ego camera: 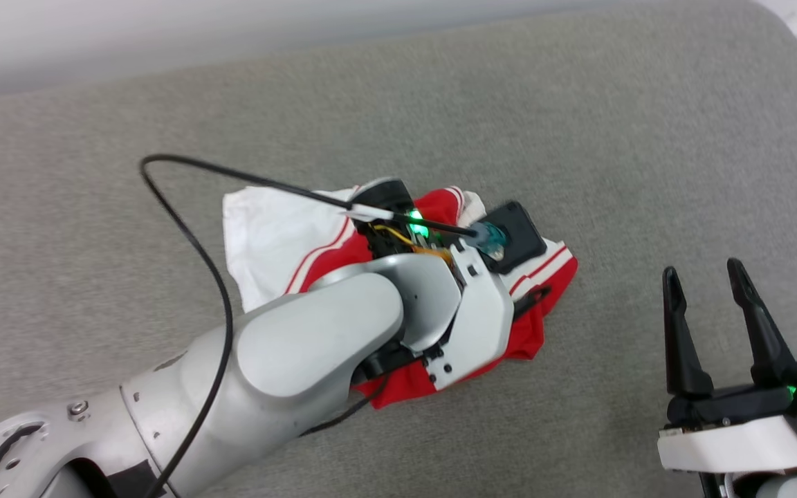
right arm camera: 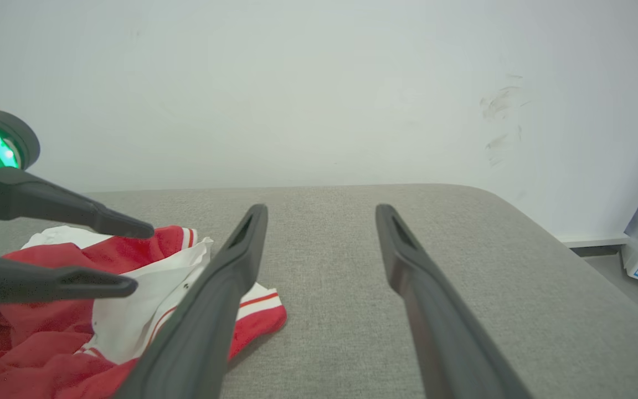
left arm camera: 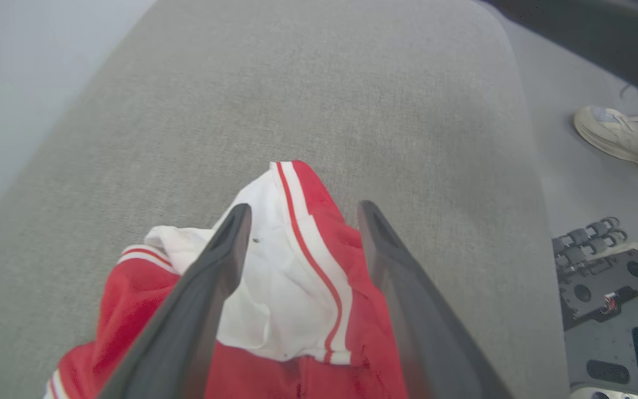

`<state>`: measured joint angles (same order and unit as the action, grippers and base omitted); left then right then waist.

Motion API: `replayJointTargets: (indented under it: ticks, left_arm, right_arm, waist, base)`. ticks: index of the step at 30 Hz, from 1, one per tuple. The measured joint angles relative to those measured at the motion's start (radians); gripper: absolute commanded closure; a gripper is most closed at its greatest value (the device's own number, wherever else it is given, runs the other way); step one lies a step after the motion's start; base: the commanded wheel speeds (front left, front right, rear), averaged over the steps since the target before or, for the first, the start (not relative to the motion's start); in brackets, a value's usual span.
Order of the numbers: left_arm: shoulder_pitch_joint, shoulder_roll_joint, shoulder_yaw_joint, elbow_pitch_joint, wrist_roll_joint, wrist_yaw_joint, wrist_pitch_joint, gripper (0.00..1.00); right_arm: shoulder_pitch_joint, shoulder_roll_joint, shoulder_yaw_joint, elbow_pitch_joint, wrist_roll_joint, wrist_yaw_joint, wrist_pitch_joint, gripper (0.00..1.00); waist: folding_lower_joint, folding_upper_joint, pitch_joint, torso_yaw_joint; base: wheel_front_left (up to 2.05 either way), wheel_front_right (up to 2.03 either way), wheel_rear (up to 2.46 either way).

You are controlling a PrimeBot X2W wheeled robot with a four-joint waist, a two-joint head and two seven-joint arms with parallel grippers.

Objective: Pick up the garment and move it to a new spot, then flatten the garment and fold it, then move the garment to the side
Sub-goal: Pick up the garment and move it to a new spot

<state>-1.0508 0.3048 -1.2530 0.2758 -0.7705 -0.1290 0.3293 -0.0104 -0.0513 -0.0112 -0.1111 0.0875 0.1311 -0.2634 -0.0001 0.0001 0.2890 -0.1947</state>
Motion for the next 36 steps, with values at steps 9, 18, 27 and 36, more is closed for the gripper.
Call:
replayJointTargets:
  ticks: [9, 18, 27, 36]
  left_arm:
    - [0.057, 0.028, 0.122, -0.014, 0.116, 0.188, -0.361, 0.00]
    - [0.265, 0.107, 0.265, -0.030, 0.129, 0.452, -0.571, 0.00]
    - [0.517, 0.163, 0.460, -0.152, 0.216, 0.617, -0.591, 0.00]
    - [0.764, 0.134, 0.672, -0.238, 0.329, 0.652, -0.591, 0.00]
  right_arm:
    - [0.063, 0.000, -0.028, 0.016, -0.012, 0.000, 0.000, 0.00]
    - [0.098, 0.000, -0.054, 0.030, -0.012, 0.000, 0.000, 0.00]
    - [0.112, 0.000, -0.067, 0.042, -0.017, 0.000, 0.000, 0.00]
    - [0.134, 0.000, -0.074, 0.056, -0.017, 0.000, 0.000, 0.00]
  waist:
    - [0.0000, 0.0000, -0.114, 0.088]
    - [0.0000, 0.0000, -0.168, 0.164]
    - [0.0000, 0.0000, -0.187, 0.191]
    - [0.0000, 0.0000, -0.216, 0.204]
  base:
    - [0.00, 0.00, 0.00]
    - [0.00, 0.00, 0.00]
    - [0.00, 0.00, 0.00]
    - [0.00, 0.00, 0.00]
